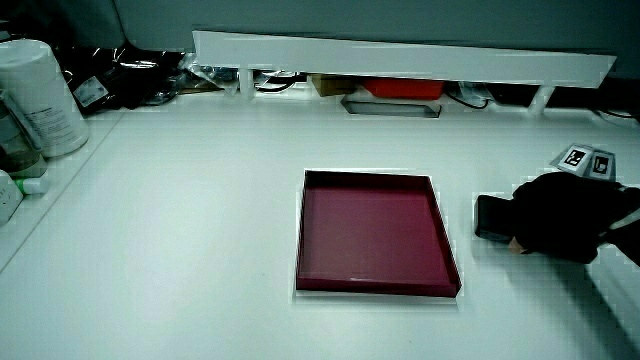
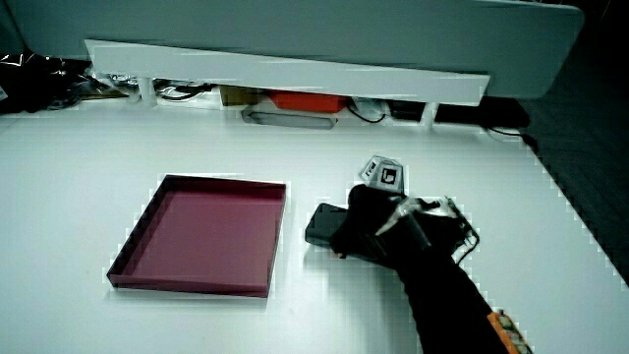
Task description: Pick battery from desk
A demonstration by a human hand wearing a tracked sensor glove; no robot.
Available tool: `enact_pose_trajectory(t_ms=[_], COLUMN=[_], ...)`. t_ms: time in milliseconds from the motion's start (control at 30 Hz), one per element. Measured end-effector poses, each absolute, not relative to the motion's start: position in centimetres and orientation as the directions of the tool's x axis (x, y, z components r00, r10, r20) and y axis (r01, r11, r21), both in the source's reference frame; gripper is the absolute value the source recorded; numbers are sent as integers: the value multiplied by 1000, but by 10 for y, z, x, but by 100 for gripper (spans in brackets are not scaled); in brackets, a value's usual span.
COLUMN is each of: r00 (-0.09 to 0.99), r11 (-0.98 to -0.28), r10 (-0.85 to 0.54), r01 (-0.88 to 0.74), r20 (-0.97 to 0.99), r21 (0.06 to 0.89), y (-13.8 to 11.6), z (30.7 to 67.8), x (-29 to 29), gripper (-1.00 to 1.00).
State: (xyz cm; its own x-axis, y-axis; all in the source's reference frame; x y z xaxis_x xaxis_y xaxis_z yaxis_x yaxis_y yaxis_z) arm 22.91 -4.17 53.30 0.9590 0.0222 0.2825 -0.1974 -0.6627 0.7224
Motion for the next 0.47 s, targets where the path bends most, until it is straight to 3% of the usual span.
enact_pose_trajectory(t_ms=[267, 333, 467], r00=[923, 884, 840], r11=[-722, -654, -658], r10=[-85, -32, -110], r01=[-316, -371, -462], r20=[374, 466, 531], r21=[616, 659, 595], y=[-55, -56, -56], z=[480, 488, 479], x=[185, 174, 145], gripper=[100, 100, 100])
